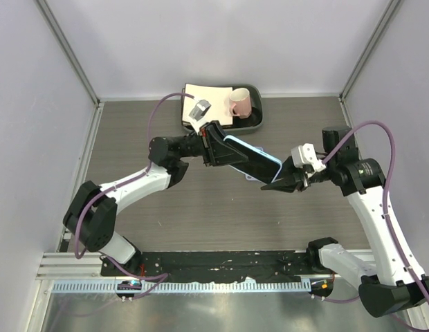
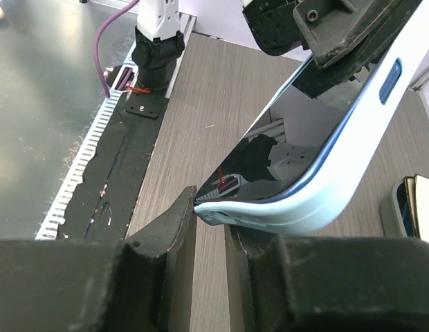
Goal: Take the phone out of the phone case
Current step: Remove the phone case from the phone.
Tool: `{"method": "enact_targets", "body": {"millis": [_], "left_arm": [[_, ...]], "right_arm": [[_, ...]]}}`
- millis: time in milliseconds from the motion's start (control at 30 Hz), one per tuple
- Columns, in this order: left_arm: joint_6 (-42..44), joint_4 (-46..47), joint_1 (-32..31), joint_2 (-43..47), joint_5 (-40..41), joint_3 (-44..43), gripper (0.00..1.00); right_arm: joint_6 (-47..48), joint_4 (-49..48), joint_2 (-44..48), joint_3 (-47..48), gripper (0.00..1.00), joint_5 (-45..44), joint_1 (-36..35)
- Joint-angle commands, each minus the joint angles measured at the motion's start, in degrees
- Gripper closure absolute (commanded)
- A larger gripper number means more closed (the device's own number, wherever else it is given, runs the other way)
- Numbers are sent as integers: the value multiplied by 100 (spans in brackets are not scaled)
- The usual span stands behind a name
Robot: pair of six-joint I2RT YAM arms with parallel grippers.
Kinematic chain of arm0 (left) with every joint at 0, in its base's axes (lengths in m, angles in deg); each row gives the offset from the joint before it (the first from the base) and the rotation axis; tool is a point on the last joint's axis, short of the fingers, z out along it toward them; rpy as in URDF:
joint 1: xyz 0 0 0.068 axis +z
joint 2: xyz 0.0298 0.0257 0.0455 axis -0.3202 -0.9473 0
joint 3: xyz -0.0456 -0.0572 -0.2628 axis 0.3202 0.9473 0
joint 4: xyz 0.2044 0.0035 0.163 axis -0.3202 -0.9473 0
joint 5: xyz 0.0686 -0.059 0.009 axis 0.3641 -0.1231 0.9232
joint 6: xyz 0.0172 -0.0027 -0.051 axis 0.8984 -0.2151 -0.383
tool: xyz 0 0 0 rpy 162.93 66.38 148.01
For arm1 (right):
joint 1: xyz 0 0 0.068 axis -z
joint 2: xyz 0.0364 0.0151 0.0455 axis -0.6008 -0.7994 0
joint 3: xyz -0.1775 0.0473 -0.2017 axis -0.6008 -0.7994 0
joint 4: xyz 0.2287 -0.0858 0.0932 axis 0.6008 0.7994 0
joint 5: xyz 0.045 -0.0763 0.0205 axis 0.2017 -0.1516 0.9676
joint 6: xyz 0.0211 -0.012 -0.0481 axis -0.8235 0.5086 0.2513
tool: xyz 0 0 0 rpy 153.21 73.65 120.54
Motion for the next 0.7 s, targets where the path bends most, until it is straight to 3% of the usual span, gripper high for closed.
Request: {"method": "enact_targets", "body": {"millis": [0, 33, 300, 667], "left_arm": [[-475, 303, -760, -96, -562, 19, 100], [-483, 303, -769, -113, -553, 10, 100], [-589, 417, -962, -298, -562, -16, 100], [-817, 663, -1094, -193, -623, -122, 100]], "right_arm": [[1798, -115, -202, 432, 99, -276, 21], [2402, 288, -237, 476, 99, -223, 21], [2409, 266, -317, 609, 99, -240, 179], [581, -1606, -378, -94, 99, -214, 513]]}}
